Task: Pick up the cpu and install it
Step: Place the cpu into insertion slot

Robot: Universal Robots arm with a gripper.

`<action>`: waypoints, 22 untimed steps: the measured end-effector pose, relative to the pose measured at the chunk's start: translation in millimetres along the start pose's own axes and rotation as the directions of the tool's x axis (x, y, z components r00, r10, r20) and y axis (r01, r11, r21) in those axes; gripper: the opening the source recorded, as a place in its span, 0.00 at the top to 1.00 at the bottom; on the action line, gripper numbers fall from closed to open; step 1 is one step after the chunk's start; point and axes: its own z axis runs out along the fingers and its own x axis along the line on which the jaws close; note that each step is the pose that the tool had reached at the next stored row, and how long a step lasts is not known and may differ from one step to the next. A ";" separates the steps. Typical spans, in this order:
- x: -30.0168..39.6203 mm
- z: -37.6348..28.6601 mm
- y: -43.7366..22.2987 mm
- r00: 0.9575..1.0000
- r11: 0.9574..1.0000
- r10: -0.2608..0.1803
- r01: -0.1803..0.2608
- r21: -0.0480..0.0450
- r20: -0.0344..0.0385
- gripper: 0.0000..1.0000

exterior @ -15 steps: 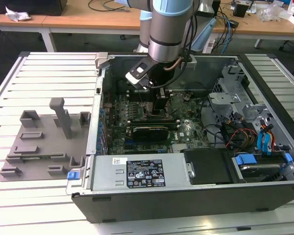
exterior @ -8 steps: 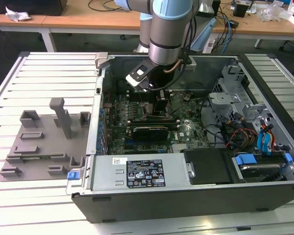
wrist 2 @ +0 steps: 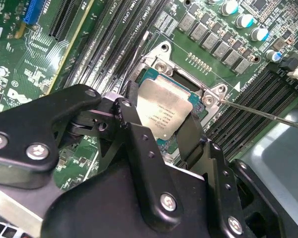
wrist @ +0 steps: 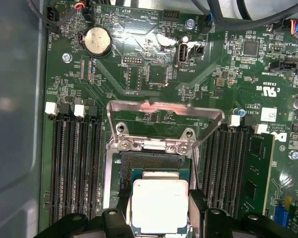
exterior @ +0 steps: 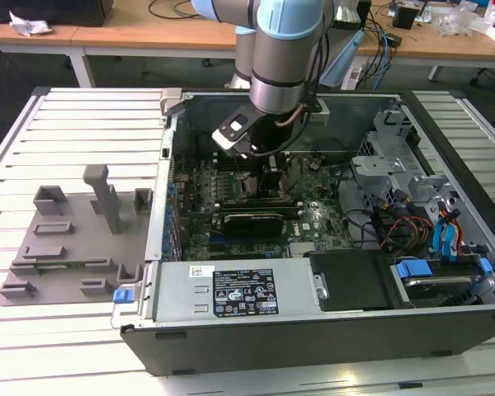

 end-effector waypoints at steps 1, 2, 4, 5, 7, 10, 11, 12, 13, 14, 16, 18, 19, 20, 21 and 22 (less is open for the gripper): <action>0.3 0.1 0.3 1.000 1.000 0.000 0.000 0.000 0.000 0.45; 0.8 0.1 0.6 1.000 1.000 0.000 0.000 0.000 0.000 0.45; 3.9 -0.2 2.0 1.000 1.000 0.002 -0.002 0.000 0.000 0.45; 4.7 -0.2 2.4 1.000 1.000 0.005 -0.005 0.000 -0.001 0.45; 6.0 0.0 3.6 0.999 0.999 0.035 -0.035 0.001 -0.002 0.45; 5.8 0.6 7.6 0.999 0.999 0.044 -0.044 0.002 -0.003 0.45; 5.8 1.5 7.7 0.999 0.999 0.044 -0.044 0.002 -0.003 0.45; 5.9 2.6 7.8 0.999 0.999 0.045 -0.045 0.002 -0.003 0.45; 5.9 3.6 7.8 0.999 0.999 0.045 -0.045 0.002 -0.003 0.45; 5.9 4.3 7.9 0.999 0.999 0.045 -0.045 0.002 -0.002 0.45; 6.0 5.4 7.9 0.999 0.999 0.044 -0.044 0.002 -0.003 0.45; 6.0 5.9 8.0 0.999 0.999 0.044 -0.044 0.002 -0.002 0.45; 6.0 6.0 8.0 0.999 0.999 0.045 -0.045 0.002 -0.002 0.45; 6.0 6.0 8.0 0.999 0.999 0.045 -0.045 0.002 -0.002 0.45; 6.0 6.0 8.0 0.999 0.999 0.045 -0.045 0.002 -0.003 0.45; 6.1 6.1 8.1 0.999 0.999 0.045 -0.045 0.002 -0.003 0.44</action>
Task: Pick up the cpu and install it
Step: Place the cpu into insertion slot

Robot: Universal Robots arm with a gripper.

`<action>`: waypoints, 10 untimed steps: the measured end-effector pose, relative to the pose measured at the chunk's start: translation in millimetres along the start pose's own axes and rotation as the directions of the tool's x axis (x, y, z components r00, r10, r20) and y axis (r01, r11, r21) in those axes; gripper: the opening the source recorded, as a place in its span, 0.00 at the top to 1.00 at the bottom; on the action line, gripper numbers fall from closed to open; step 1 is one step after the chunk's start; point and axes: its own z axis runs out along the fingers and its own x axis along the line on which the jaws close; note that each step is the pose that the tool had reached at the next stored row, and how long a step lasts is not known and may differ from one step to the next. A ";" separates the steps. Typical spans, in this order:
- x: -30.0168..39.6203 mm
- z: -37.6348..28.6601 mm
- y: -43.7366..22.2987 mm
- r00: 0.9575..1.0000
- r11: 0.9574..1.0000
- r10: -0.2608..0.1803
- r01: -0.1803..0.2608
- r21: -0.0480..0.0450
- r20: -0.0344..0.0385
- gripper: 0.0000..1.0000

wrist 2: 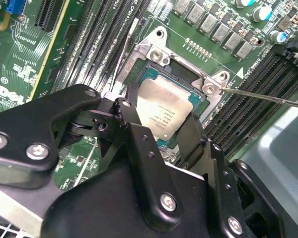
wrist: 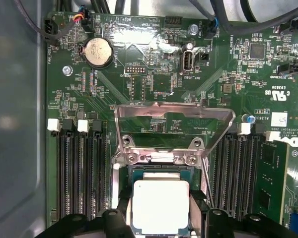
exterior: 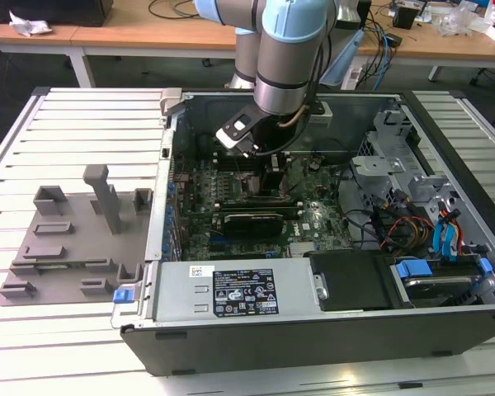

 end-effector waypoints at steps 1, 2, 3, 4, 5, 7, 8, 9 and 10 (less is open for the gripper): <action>0.0 0.0 0.0 1.000 1.000 0.000 0.000 0.000 0.000 0.38; 0.0 -0.1 0.0 1.000 1.000 0.000 0.000 0.000 0.000 0.38; -0.2 -3.1 -0.1 1.000 1.000 0.000 0.000 0.000 0.000 0.38; -0.3 -6.2 -0.3 1.000 1.000 0.000 0.000 0.000 0.000 0.38; -0.3 -9.4 -0.4 1.000 1.000 0.000 0.000 0.000 0.000 0.38; -0.3 -14.0 -0.7 1.000 1.000 0.000 0.000 0.000 0.000 0.39; -0.4 -17.5 -0.9 1.000 1.000 0.000 0.000 0.000 0.000 0.46; -0.5 -19.4 -1.1 1.000 1.000 0.000 0.000 0.000 0.000 0.53; -0.7 -23.1 -1.3 1.000 1.000 0.000 0.000 0.000 0.000 0.58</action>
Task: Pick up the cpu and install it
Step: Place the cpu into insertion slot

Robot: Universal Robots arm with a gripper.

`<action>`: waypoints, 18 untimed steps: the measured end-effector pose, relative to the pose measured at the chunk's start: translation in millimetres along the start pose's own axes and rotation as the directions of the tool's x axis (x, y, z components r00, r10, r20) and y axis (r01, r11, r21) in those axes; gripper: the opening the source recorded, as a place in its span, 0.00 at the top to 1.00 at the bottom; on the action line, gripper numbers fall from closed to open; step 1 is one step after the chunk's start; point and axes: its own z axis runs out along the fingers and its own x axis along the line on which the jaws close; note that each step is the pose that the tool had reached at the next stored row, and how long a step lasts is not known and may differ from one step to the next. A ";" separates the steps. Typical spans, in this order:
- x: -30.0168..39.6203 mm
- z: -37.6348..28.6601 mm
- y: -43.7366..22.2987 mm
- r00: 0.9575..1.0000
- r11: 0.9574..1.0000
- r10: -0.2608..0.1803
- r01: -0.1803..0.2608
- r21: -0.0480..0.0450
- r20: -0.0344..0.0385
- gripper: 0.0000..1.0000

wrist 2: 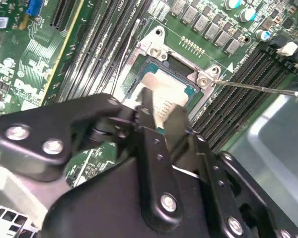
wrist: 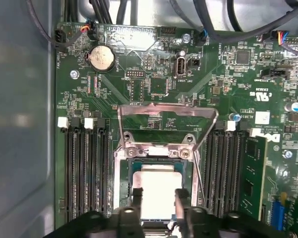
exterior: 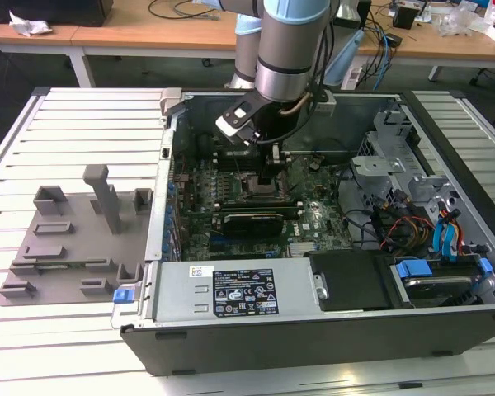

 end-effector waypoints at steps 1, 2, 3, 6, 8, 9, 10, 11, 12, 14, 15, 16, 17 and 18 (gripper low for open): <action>-0.2 -3.5 -0.2 1.000 1.000 0.000 0.000 0.000 0.000 0.71; -0.3 -8.6 -0.5 1.000 1.000 0.000 0.000 0.000 0.000 0.82; -0.4 -10.7 -0.6 1.000 1.000 0.000 0.000 0.000 0.000 0.89; -1.0 -24.9 -1.3 1.000 1.000 0.000 0.000 0.000 0.000 0.89; -1.3 -34.2 -1.8 1.000 1.000 0.000 0.000 0.000 0.001 0.89; -1.4 -36.5 -1.9 1.000 1.000 0.000 0.000 0.000 0.001 0.89; -1.4 -37.6 -2.0 1.000 1.000 0.000 0.000 0.000 0.001 0.89; -1.4 -38.5 -2.0 1.000 1.000 0.000 0.000 0.000 0.002 0.89; -1.4 -40.0 -2.1 1.000 1.000 0.000 0.000 0.000 0.002 0.89; -1.5 -43.8 -2.3 1.000 1.000 0.000 0.000 0.000 0.002 0.89; -1.5 -45.4 -2.4 1.000 1.000 0.000 0.000 0.000 0.002 0.89; -1.6 -47.8 -2.5 1.000 1.000 0.000 0.000 0.000 0.002 0.89; -1.7 -50.0 -2.7 1.000 1.000 0.000 0.000 0.000 0.002 0.89; -1.8 -52.6 -2.8 1.000 1.000 0.000 0.000 0.000 0.002 0.89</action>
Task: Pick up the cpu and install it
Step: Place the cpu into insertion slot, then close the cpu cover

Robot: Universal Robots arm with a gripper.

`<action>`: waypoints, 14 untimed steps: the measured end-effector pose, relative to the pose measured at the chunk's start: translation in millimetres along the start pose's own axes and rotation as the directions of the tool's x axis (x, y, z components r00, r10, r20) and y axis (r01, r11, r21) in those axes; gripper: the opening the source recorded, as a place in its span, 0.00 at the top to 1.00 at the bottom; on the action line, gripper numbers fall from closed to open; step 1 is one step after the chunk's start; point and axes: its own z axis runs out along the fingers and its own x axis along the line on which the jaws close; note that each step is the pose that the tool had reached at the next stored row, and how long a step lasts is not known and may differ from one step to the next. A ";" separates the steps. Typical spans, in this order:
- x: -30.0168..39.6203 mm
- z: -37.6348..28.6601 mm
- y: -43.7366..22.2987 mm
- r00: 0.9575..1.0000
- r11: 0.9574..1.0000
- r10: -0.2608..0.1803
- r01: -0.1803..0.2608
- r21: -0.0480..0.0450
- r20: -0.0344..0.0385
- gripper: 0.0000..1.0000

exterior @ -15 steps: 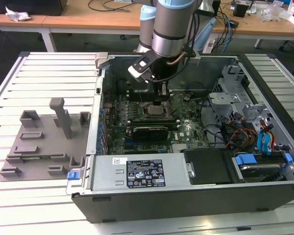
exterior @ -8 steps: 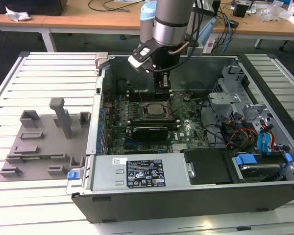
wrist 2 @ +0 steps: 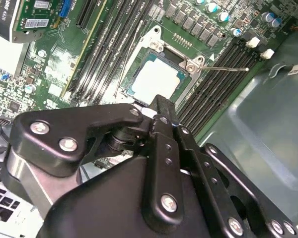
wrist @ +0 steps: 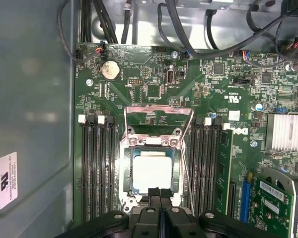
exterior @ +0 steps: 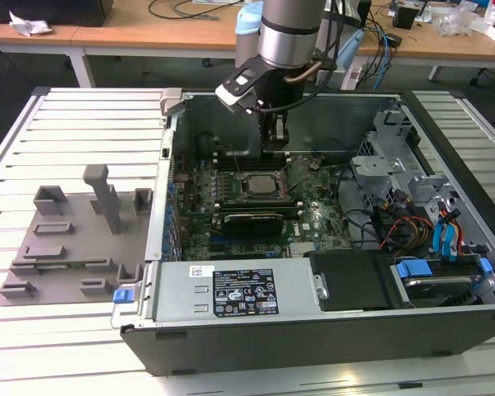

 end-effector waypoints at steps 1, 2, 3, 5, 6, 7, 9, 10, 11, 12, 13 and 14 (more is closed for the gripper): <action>-0.1 -3.3 -0.2 1.000 1.000 0.000 0.000 0.000 0.000 0.89; -0.2 -7.4 -0.4 1.000 1.000 0.000 0.000 0.000 0.000 0.89; -0.5 -12.0 -0.6 1.000 1.000 0.000 0.000 0.000 0.000 0.89; -0.5 -13.3 -0.7 1.000 1.000 0.000 0.000 0.000 0.000 0.89; -0.5 -13.4 -0.7 1.000 1.000 0.000 0.000 0.000 0.000 0.89; -0.5 -13.5 -0.7 1.000 1.000 0.000 0.000 0.000 0.000 0.89; -0.5 -13.6 -0.7 1.000 1.000 0.000 0.000 0.000 0.000 0.89; -0.5 -13.6 -0.7 1.000 1.000 0.000 0.000 0.000 0.000 0.89; -0.5 -13.7 -0.7 1.000 1.000 0.000 0.000 0.000 0.000 0.89; -0.5 -13.7 -0.7 1.000 1.000 0.000 0.000 0.000 0.000 0.89; -0.6 -13.9 1.5 1.000 1.000 0.000 0.000 0.000 0.000 0.89; -0.7 -14.1 5.3 1.000 1.000 0.000 0.000 0.000 0.000 0.89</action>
